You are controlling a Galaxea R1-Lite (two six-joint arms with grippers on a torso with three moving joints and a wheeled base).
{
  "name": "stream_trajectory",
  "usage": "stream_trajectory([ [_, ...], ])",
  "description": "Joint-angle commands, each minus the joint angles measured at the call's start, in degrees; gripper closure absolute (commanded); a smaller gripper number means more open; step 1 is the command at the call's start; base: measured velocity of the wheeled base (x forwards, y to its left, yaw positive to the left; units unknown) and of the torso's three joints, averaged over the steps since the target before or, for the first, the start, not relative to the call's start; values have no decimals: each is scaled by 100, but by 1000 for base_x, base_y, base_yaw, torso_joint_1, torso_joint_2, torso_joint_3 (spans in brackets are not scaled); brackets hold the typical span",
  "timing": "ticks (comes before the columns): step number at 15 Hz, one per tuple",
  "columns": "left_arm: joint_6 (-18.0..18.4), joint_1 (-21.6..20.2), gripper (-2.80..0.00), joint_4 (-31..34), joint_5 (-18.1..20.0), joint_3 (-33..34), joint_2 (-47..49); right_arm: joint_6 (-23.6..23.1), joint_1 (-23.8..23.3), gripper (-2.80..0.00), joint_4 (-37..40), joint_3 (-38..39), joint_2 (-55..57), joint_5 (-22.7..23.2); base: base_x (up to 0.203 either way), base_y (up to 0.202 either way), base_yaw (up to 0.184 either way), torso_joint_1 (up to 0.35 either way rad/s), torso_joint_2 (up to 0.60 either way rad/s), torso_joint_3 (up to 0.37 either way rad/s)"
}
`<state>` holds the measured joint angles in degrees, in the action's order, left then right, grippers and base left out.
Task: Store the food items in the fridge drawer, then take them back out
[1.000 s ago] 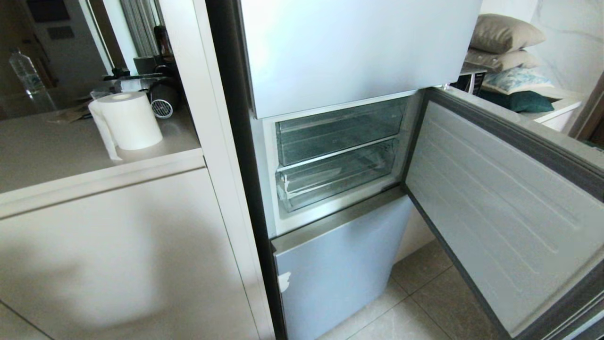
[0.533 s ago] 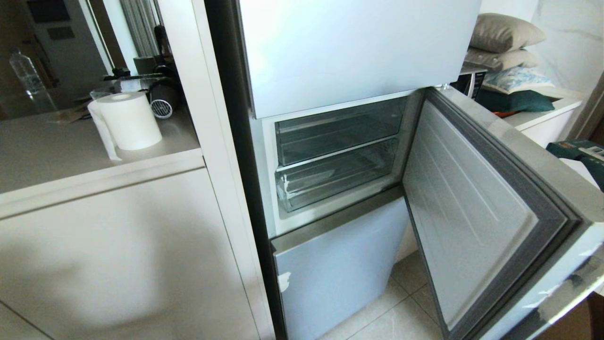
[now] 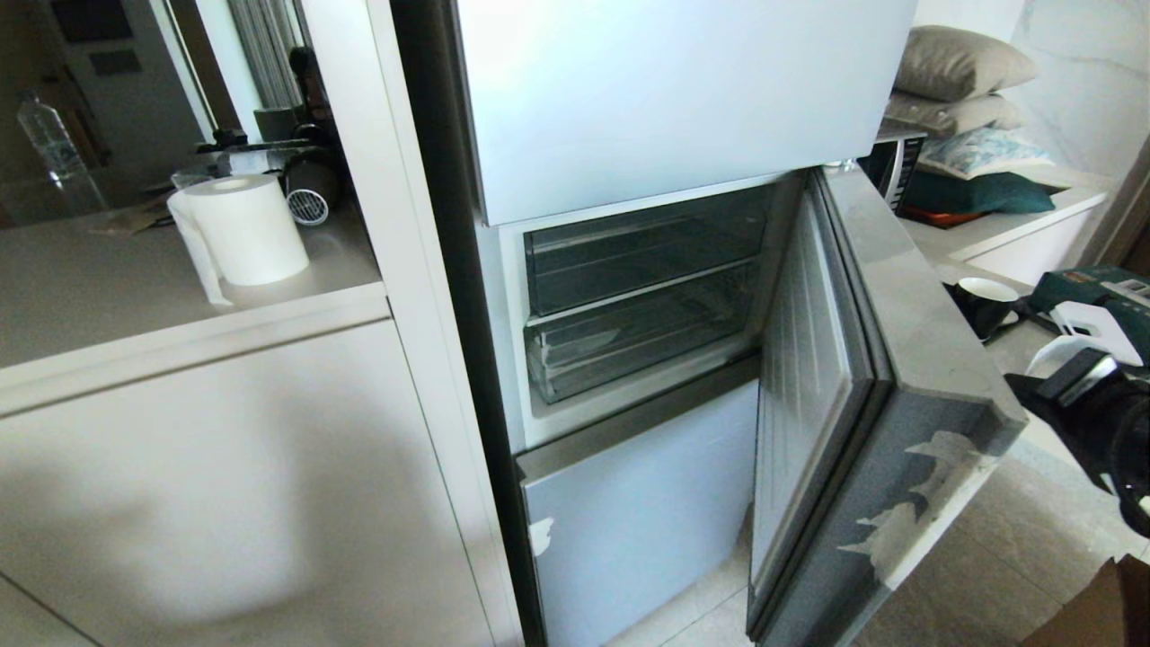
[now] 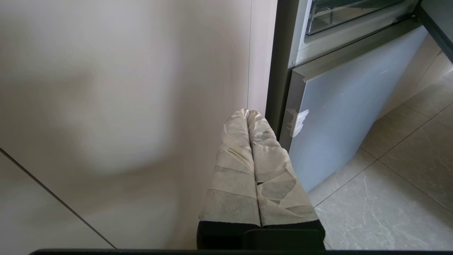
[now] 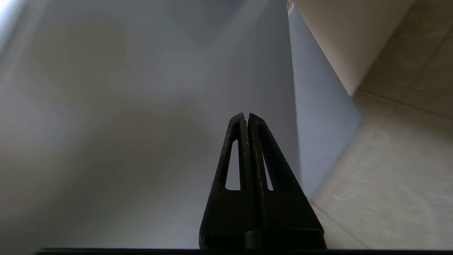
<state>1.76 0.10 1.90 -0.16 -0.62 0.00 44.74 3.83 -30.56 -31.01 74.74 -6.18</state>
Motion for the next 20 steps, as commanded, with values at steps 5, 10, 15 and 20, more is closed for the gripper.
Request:
stream_trajectory([
  [5, 0, -1, 0, 3, -2, 1, 9, -501, 1567, 0, -10, -1260, 1956, -558, 0, 0, 0, 0, 0, 0],
  [10, 0, -1, 0, 3, -2, 1, 9, -558, 2439, 0, 2, -3033, 3691, -861, 0, 0, 0, 0, 0, 0],
  [15, 0, -1, 0, 3, -2, 1, 9, -696, 2752, 0, -26, -5716, 5637, -1214, 0, 0, 0, 0, 0, 0],
  [20, 0, -1, 0, 3, -2, 1, 9, -756, 2907, 0, -510, -4670, 4556, -1292, 0, 0, 0, 0, 0, 0],
])
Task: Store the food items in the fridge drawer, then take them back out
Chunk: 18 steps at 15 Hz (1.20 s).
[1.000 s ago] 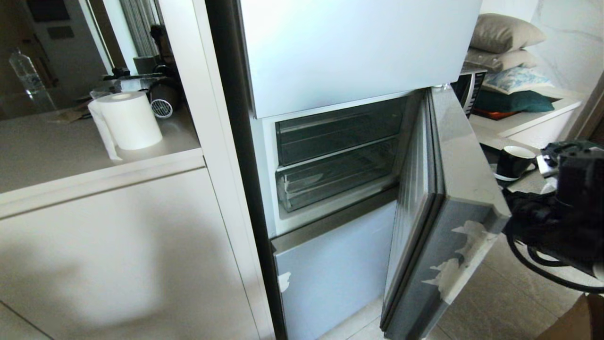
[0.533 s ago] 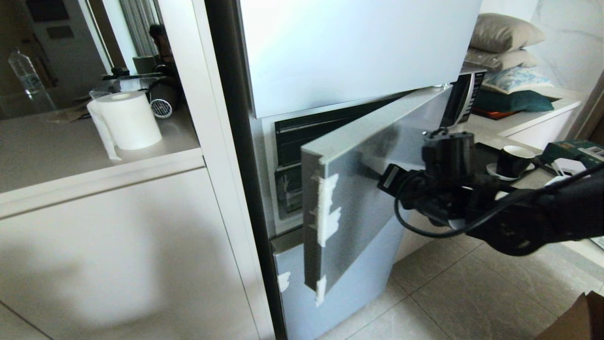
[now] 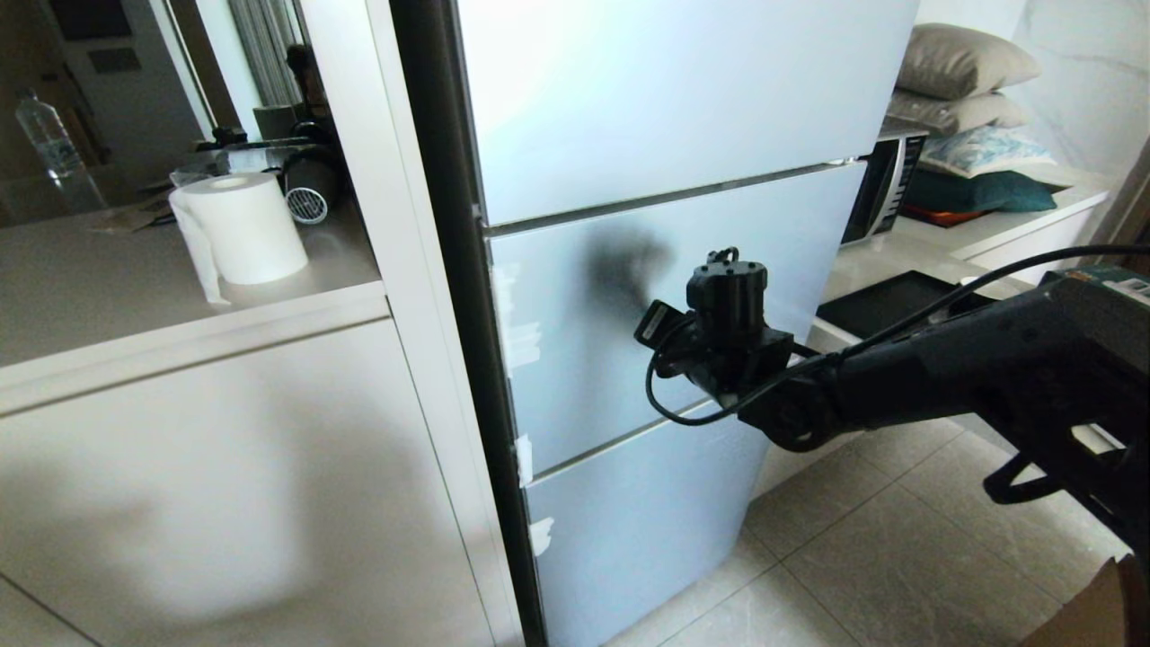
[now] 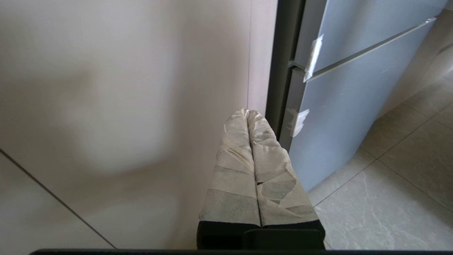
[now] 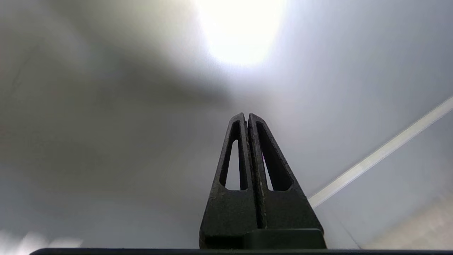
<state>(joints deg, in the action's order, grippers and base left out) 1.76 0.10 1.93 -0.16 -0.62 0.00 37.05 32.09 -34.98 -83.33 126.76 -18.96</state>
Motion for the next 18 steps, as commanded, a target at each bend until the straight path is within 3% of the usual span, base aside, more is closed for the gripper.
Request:
stream_trajectory([
  [1, 0, -1, 0, 1, -2, 1, 0, -17, 188, 0, -132, 1098, -1264, -32, 0, 0, 0, 0, 0, 0],
  [3, 0, -1, 0, 1, -2, 1, 9, -232, 446, 0, -267, 2298, -2643, -179, 0, 0, 0, 0, 0, 0],
  [7, 0, -1, 0, 1, -2, 1, 1, -1215, 595, 0, -726, 5479, -5246, -1132, 0, 0, 0, 0, 0, 0],
  [8, -4, -1, 0, 1, -2, 1, 4, -1562, 292, 0, -825, 6241, -5901, -980, 0, 0, 0, 0, 0, 0],
  [10, 0, -1, 0, 1, -2, 1, 6, -2225, -1042, 0, -775, 7208, -7264, 63, 0, 0, 0, 0, 0, 0],
  [12, 0, -1, 0, 1, -2, 1, 9, -2740, -2440, 0, -54, 7671, -8832, 1061, 0, 0, 0, 0, 0, 0],
  [13, -9, -1, 0, 1, -2, 1, 9, -2924, -2785, 0, 521, 7817, -9594, 1381, 0, 0, 0, 0, 0, 0],
  [16, -17, -1, 0, 1, -2, 1, 9, -3325, -3034, 0, 2483, 8015, -11677, 1807, 0, 0, 0, 0, 0, 0],
  [18, -69, -1, 0, 1, -2, 1, 9, -3566, -3104, 0, 3035, 8136, -12551, 1884, 0, 0, 0, 0, 0, 0],
])
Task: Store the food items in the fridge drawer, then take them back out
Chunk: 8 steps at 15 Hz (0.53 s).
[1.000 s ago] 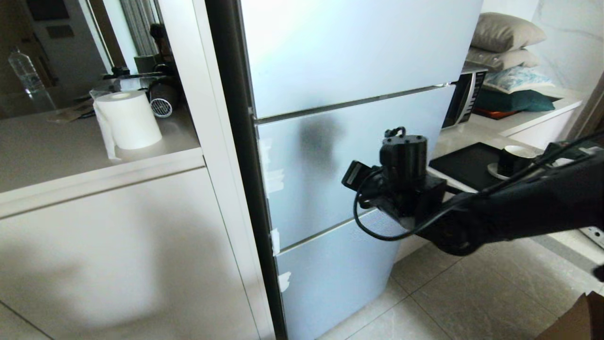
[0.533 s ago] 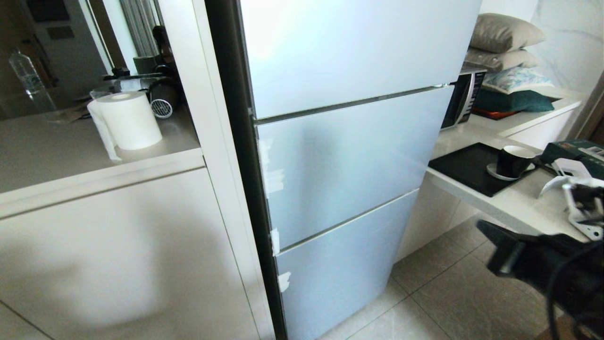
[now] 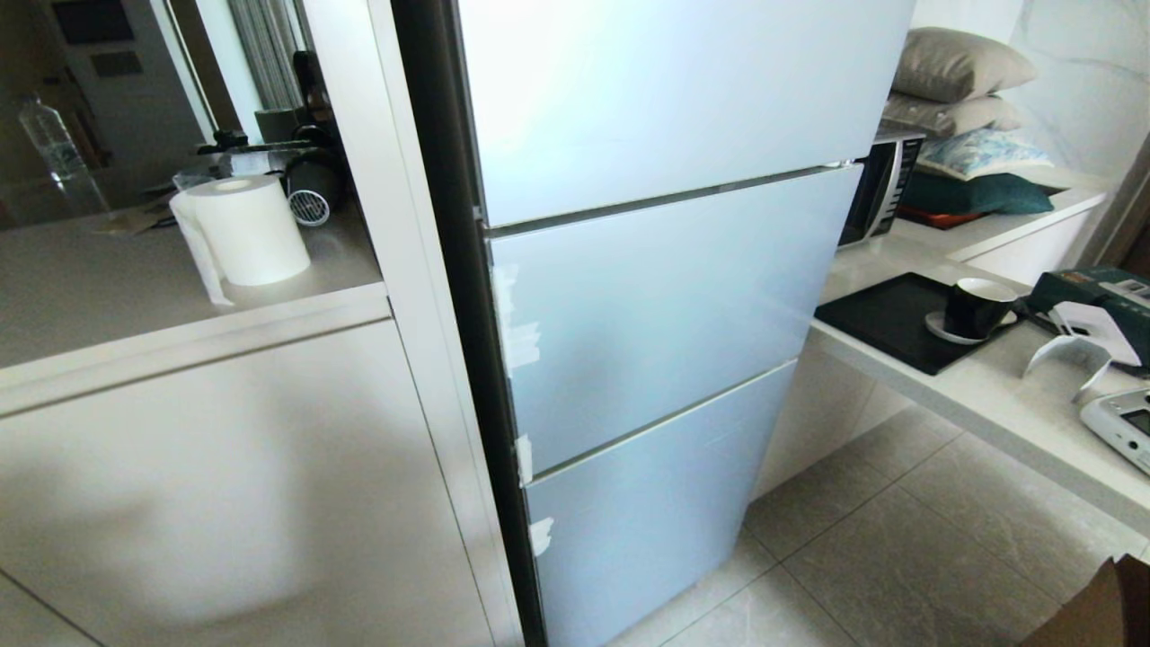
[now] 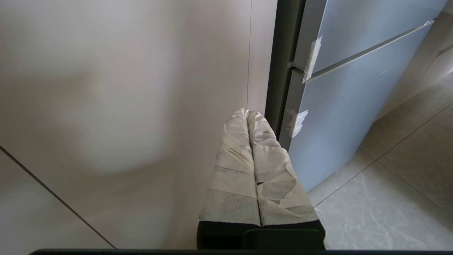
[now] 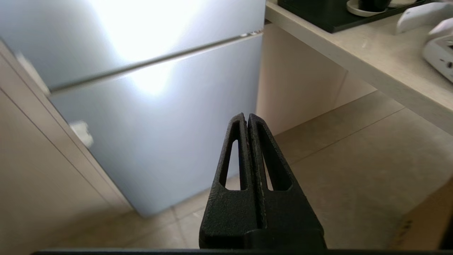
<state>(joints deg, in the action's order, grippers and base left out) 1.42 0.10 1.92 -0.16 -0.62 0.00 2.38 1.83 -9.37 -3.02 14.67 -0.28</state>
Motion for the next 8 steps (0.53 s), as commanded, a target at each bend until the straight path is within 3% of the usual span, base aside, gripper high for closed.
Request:
stream_trajectory([
  [1, -54, -1, 0, 2, -2, 1, 9, -244, -111, 0, 688, 197, -1506, 26, 0, 0, 0, 0, 0, 0],
  [4, -54, -1, 0, 2, -2, 1, 9, -936, -156, 0, 971, 302, -1476, 113, 0, 0, 0, 0, 0, 0],
  [8, -54, -1, 0, 2, -2, 1, 9, -955, -156, 0, 972, 308, -1468, 133, 0, 0, 0, 0, 0, 0],
])
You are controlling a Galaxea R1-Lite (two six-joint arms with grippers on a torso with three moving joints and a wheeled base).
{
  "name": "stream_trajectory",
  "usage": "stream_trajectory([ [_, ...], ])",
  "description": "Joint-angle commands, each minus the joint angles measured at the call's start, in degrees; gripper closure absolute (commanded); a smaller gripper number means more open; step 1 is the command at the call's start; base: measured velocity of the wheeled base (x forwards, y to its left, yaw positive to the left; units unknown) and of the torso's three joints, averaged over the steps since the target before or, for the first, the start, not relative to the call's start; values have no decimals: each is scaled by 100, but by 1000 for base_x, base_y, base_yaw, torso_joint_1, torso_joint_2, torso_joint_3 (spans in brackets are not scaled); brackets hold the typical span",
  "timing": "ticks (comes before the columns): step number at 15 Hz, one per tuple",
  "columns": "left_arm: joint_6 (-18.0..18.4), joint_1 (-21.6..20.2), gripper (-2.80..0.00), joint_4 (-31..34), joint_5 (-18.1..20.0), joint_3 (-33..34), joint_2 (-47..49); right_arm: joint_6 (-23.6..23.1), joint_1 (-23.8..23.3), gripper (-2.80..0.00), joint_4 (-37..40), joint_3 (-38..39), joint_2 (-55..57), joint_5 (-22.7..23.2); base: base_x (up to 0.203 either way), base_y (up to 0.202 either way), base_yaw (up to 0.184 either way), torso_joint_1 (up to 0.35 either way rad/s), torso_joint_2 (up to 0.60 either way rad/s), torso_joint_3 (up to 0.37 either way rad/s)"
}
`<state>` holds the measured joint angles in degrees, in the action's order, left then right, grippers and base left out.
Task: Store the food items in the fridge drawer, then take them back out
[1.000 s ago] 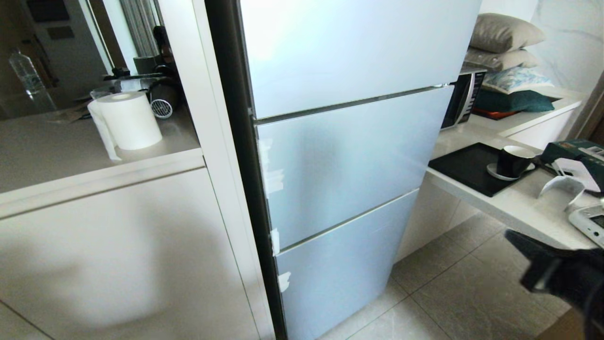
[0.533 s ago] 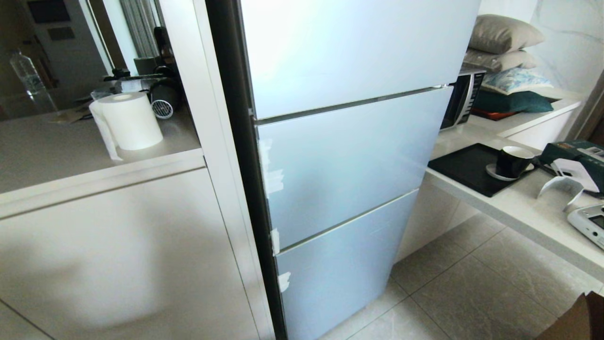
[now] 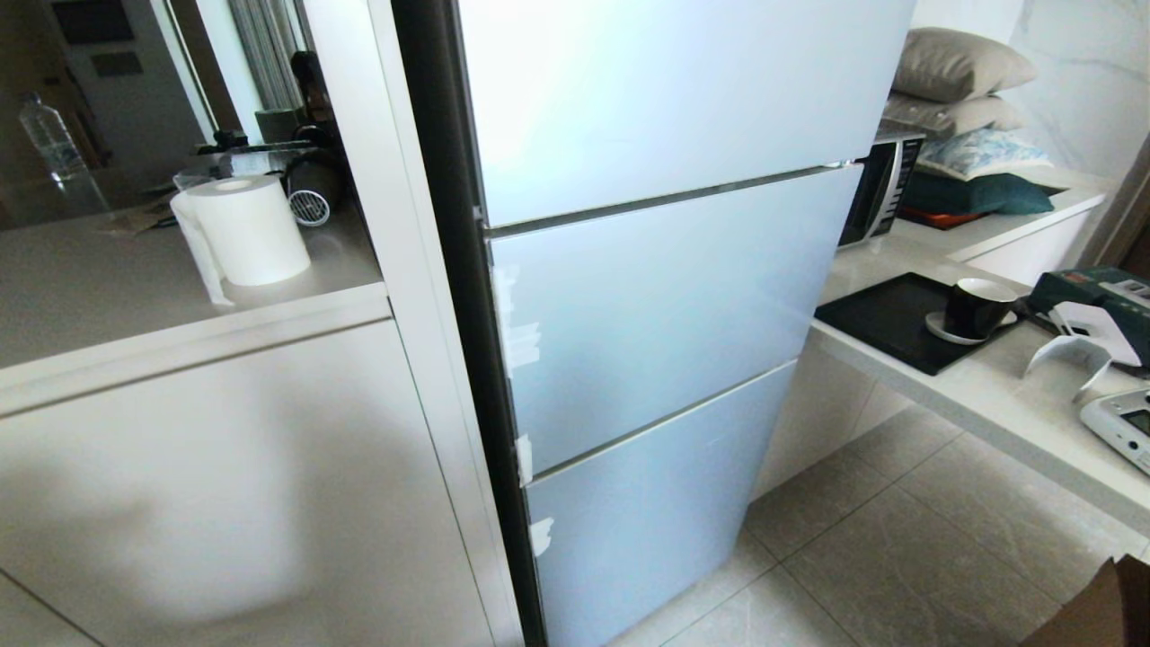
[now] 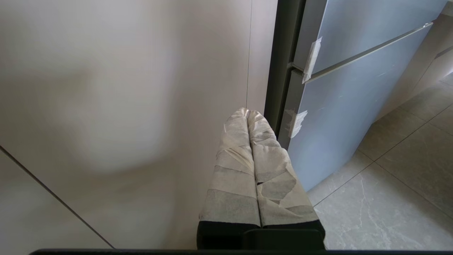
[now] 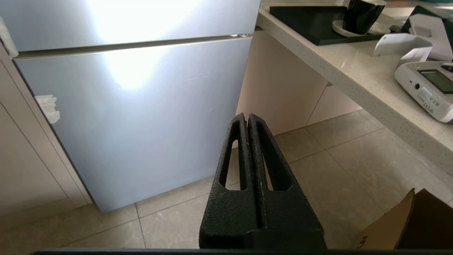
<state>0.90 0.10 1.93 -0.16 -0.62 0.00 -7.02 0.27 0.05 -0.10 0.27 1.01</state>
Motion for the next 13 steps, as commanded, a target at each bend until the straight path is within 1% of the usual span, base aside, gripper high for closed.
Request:
stream_trajectory([
  [1, -2, -1, 0, 1, -2, 1, 9, -26, 0, 0, 30, 19, -33, 12, 0, 0, 0, 0, 0, 0],
  [3, -2, -1, 0, 1, -2, 1, 9, -27, 0, 0, 30, 18, -29, 92, 0, 0, 0, 0, 0, 0],
  [9, -2, -1, 0, 1, -2, 1, 9, 1, 0, 0, 48, 10, -27, 83, 0, 0, 0, 0, 0, 0],
  [11, -2, -1, 0, 1, -2, 1, 9, 113, 0, 0, 42, 10, -32, 75, 0, 0, 0, 0, 0, 0],
  [13, -2, -1, 0, 1, -2, 1, 9, 355, -1, 0, 37, 10, -35, 64, 0, 0, 0, 0, 0, 0],
])
